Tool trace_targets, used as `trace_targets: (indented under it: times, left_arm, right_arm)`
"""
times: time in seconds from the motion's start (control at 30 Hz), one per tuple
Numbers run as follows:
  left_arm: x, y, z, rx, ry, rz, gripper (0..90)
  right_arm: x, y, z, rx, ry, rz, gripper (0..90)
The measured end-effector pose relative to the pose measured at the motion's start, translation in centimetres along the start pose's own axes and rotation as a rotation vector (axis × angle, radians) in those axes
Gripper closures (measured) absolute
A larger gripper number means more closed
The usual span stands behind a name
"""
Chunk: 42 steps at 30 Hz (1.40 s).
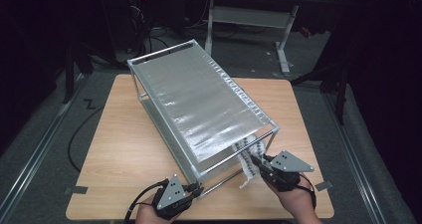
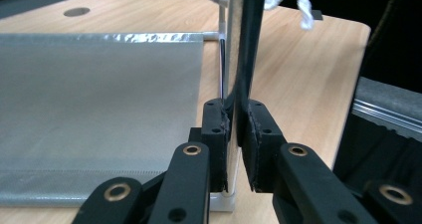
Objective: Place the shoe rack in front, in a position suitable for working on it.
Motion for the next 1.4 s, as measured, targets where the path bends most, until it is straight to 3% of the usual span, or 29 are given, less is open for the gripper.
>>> trace_targets:
  times: [0.17,0.23,0.4,0.57,0.87,1.27,1.4]
  left_arm:
    - [0.1,-0.2,0.2,-0.012,-0.005,0.028,80.5]
    - [0.1,-0.3,0.1,-0.010,0.027,0.034,80.5]
    - [-0.3,-0.5,0.4,-0.017,0.016,0.007,80.6]
    - [-0.3,-0.6,0.5,-0.019,0.031,0.003,80.5]
    - [-0.2,-0.2,0.3,-0.028,0.037,-0.004,80.5]
    - [0.0,0.0,0.1,-0.028,0.034,-0.001,80.5]
    - [0.0,0.0,0.1,-0.025,0.026,0.000,80.5]
  right_arm:
    - [-1.2,-0.8,-2.0,-0.056,0.040,0.015,77.0]
    - [-1.2,-0.9,-2.5,-0.072,0.052,0.006,77.0]
    - [-0.1,-1.3,-2.3,-0.143,0.006,-0.035,76.9]
    - [-0.3,-1.3,-2.3,-0.184,0.015,-0.023,76.9]
    - [-3.5,0.5,-3.1,-0.190,0.056,0.082,77.1]
    - [-7.7,3.5,-3.5,-0.140,0.106,0.252,77.1]
    - [-8.5,4.1,-3.7,-0.122,0.134,0.279,77.9]
Point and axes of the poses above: each handheld gripper's, and its own axes: y roughly forward along the jaws, x roughly out of its top, z roughly to its left, the point moved 4 cm from there along y, roughly forward along the jaws, and after that the axes turned 11 degrees about x, right-handed, at the moved point
